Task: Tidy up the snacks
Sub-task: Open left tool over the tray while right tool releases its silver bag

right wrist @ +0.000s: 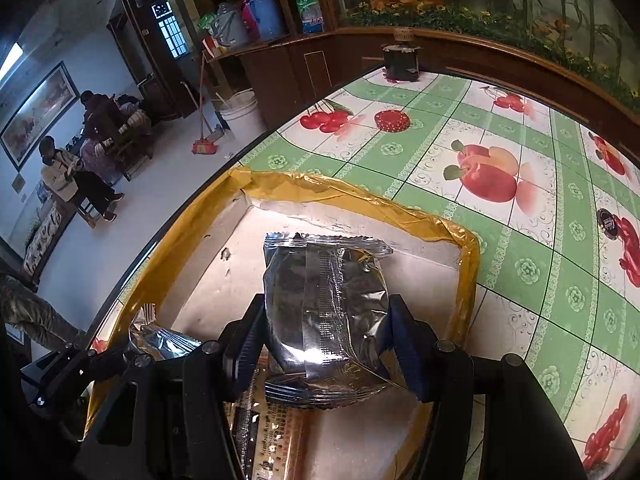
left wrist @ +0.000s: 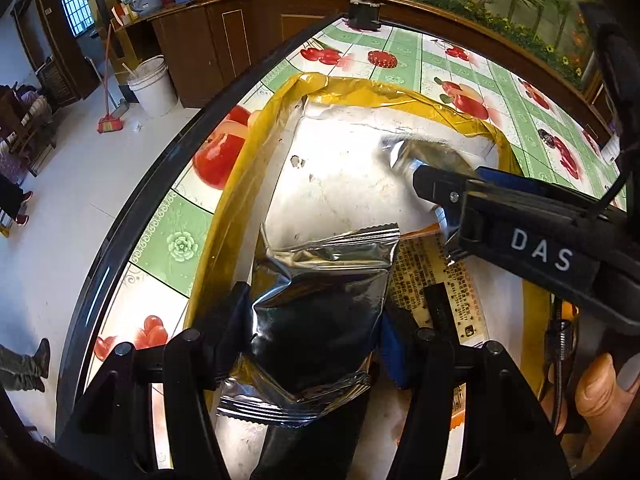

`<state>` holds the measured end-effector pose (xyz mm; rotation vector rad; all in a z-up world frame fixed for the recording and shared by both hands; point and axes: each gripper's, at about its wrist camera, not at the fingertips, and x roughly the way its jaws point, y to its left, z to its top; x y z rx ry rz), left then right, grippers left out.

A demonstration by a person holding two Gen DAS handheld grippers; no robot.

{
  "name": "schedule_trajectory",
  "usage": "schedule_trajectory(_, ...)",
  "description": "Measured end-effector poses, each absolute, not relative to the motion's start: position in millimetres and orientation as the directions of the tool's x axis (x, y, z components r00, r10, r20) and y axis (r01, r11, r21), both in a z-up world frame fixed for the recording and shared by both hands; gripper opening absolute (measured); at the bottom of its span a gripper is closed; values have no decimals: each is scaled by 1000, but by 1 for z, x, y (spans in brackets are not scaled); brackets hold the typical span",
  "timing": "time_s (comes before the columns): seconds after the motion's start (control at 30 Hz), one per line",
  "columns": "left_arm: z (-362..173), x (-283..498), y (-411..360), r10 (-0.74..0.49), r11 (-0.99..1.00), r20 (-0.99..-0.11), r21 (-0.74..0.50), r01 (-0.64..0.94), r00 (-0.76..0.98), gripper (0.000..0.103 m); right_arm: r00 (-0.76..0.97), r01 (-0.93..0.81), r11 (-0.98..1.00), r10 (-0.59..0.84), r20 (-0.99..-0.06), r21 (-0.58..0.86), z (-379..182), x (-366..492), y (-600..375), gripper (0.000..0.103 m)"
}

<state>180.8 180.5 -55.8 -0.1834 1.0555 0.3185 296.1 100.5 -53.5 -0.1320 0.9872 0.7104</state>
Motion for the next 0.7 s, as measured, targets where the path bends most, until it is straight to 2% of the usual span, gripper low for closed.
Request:
schedule_trajectory(0.03, -53, 178, 179, 171, 941, -870, 4, -340, 462, 58, 343, -599, 770, 493, -800, 218, -55, 296, 99, 62)
schedule_trajectory(0.13, -42, 169, 175, 195, 941, -847, 20, -337, 494, 63, 353, -598, 768, 510, -784, 230, -49, 290, 94, 72)
schedule_trajectory(0.4, -14, 131, 163, 226, 942, -785, 25, -335, 577, 66, 402, -593, 761, 562, -723, 263, -13, 260, 58, 72)
schedule_trajectory(0.7, 1, 109, 126, 184, 968, -756, 27, -250, 628, 66, 452, -556, 787, 556, -697, 268, 4, 217, 4, 73)
